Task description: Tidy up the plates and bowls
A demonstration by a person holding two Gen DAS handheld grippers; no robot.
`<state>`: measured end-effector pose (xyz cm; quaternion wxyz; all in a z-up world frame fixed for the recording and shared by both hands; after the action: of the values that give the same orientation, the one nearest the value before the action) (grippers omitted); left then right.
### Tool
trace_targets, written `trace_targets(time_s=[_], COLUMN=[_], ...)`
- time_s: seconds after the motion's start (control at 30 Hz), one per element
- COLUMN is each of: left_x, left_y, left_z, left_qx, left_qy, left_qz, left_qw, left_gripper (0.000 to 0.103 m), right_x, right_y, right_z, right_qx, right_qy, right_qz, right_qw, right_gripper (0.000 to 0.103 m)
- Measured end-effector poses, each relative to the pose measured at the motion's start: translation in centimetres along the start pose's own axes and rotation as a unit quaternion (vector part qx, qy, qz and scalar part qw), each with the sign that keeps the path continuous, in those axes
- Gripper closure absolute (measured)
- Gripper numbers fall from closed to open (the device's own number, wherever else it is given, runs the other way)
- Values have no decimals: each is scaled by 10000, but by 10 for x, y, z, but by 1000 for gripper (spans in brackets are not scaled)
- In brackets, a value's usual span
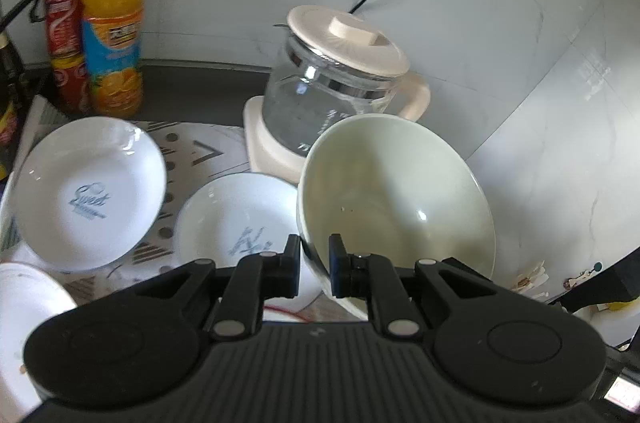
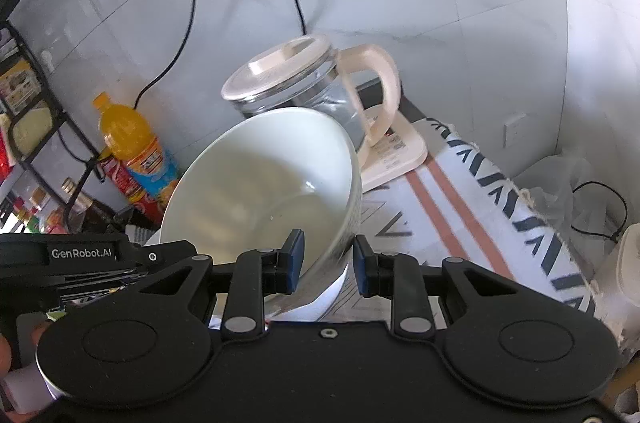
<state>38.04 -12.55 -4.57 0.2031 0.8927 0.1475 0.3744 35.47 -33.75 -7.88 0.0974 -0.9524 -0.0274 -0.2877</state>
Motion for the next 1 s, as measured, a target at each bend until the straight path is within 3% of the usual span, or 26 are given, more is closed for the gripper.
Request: trace_targets(time_s=[0.6, 1.0], left_x=[-56, -89], left_y=[-25, -48], left_z=[-55, -72], left_qx=[0, 236], left_qy=[-67, -153], left_qz=[-133, -425], left_qw=[9999, 9987], left_gripper=[90, 90], right_x=[-59, -87], right_y=[-19, -32], right_z=[-42, -39], right_qx=[-105, 4], right_qy=[-188, -511], right_qz=[-230, -575], right_qw=[9995, 9970], right_gripper=[77, 77])
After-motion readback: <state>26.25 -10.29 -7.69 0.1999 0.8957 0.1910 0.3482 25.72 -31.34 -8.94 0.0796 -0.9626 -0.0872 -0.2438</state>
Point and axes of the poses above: each gripper's, at about its wrist camera, not at the fingertips, and z roughly the way its jaws point, y to its right, x to its top, the point moved 1 cm from there along z, roughly the way its jaws point, and after that the axes turned 10 degrees about -x, right-handed, at the moved point
